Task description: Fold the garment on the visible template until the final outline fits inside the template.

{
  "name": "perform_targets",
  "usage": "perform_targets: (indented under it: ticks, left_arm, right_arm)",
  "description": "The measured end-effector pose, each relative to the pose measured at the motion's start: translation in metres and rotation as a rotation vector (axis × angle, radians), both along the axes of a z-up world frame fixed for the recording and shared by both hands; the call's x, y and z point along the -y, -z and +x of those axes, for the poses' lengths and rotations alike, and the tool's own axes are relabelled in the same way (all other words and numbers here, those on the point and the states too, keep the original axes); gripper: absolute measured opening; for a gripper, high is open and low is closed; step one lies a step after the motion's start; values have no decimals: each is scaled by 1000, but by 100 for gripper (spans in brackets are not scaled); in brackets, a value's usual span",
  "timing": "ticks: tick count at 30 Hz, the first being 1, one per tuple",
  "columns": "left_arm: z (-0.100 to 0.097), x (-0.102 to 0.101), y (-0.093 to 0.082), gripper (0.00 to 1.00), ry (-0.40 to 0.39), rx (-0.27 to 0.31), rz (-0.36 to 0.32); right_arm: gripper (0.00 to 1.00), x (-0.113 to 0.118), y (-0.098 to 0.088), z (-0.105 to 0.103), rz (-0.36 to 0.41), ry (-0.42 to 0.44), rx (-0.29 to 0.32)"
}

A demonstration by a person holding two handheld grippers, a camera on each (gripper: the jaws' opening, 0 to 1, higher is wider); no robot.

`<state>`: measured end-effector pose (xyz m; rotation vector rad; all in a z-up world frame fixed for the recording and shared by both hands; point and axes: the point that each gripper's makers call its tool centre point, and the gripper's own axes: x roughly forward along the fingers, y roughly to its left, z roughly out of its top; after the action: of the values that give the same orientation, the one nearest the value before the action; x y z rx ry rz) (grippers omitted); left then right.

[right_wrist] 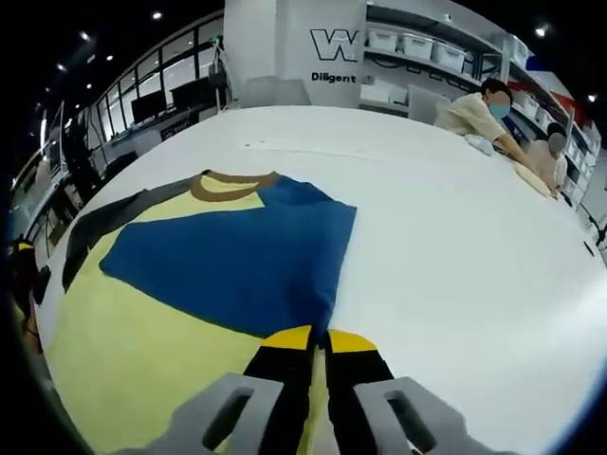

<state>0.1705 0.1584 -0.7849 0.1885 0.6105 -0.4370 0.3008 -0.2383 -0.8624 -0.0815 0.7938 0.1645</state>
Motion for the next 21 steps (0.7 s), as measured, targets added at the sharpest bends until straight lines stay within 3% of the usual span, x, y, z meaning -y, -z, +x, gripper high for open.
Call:
perform_targets:
  ticks: [6,15,21]
  left_arm:
    - [13,-3,2,83,-17,-24,-40]
    - [31,-10,9,74,-20,-32,-22]
    - [39,-16,23,68,-32,-63,-16]
  right_arm:
    - [0,12,0,1,15,34,1]
    - [0,27,-3,3,2,65,1]
    - [0,37,-4,4,-6,87,0]
